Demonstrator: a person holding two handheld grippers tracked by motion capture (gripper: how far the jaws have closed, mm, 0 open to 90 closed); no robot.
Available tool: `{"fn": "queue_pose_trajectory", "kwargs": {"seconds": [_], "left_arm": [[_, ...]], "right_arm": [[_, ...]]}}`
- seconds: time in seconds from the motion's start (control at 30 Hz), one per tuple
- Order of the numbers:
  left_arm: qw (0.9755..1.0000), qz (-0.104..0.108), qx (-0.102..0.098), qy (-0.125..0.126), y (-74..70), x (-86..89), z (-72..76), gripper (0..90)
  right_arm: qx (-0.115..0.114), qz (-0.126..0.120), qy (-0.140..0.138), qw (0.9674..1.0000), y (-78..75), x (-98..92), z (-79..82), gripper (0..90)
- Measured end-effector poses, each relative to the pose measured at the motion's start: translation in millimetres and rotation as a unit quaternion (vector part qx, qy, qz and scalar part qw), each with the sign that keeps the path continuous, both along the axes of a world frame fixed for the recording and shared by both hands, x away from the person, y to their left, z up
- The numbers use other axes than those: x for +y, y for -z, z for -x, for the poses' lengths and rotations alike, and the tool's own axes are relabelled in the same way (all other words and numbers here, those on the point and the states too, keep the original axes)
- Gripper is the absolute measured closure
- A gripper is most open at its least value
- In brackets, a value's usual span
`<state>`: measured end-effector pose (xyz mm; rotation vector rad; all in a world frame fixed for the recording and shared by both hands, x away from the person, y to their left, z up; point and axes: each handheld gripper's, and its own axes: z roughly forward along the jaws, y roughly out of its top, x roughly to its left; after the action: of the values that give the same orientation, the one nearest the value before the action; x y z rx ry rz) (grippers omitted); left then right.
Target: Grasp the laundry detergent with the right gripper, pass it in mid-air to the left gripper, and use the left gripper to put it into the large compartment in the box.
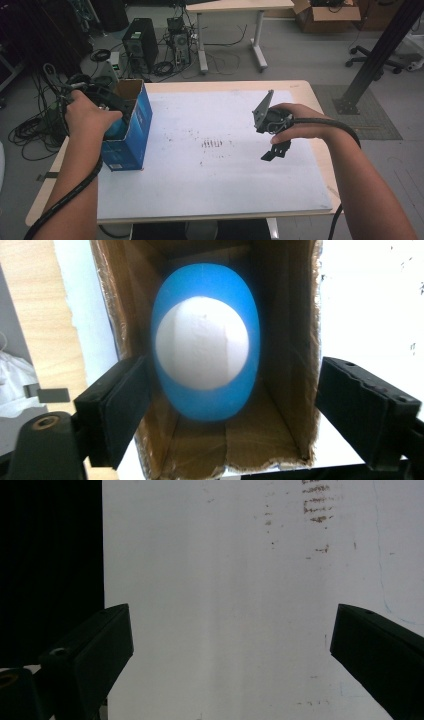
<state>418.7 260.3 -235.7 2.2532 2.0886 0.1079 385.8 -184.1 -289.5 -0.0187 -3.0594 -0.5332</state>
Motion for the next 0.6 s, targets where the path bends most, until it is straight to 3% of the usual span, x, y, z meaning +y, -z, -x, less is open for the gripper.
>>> {"fn": "queue_pose_trajectory", "kwargs": {"seconds": [0.33, 0.6], "left_arm": [[0.9995, -0.013, -0.018, 0.024, -18.6, -10.3, 2.8, 8.8], [0.9972, -0.029, -0.02, 0.065, -34.0, -27.6, 2.3, 0.2]], "right_arm": [[0.0, 0.0, 0.002, 1.0, -0.2, -0.8, 0.2, 3.5], [-0.004, -0.002, 0.002, 1.0, -1.4, -2.2, 1.3, 3.5]]}}
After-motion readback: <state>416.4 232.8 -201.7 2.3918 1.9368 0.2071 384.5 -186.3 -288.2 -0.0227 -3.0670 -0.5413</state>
